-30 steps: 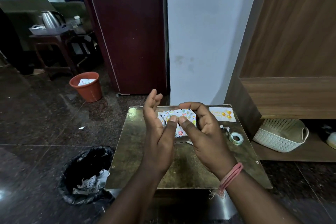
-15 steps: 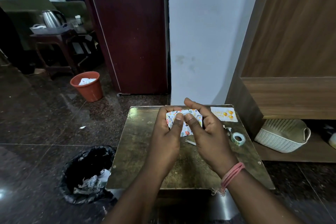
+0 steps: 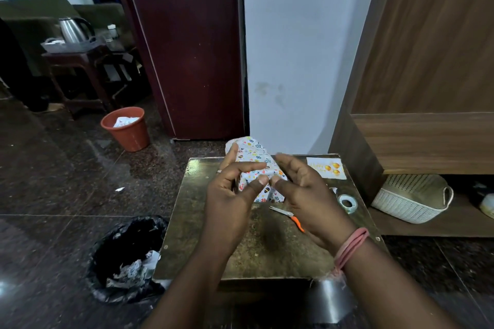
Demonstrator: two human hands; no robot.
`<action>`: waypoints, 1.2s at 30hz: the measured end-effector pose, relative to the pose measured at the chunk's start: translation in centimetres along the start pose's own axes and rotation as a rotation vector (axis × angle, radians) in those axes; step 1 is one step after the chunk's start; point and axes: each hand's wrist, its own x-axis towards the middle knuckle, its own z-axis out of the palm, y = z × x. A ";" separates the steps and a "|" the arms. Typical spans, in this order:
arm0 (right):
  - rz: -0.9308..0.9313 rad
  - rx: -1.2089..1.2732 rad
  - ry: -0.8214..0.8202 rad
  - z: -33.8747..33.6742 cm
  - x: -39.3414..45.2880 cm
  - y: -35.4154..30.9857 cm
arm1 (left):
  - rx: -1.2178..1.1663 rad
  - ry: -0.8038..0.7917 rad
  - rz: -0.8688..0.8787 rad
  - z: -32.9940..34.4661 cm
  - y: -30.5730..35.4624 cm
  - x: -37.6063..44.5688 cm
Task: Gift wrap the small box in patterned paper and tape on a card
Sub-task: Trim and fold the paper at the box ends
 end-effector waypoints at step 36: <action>-0.035 -1.072 -0.343 -2.3 -2.5 10.5 | 0.364 -0.299 -0.360 -3.6 -4.5 -2.0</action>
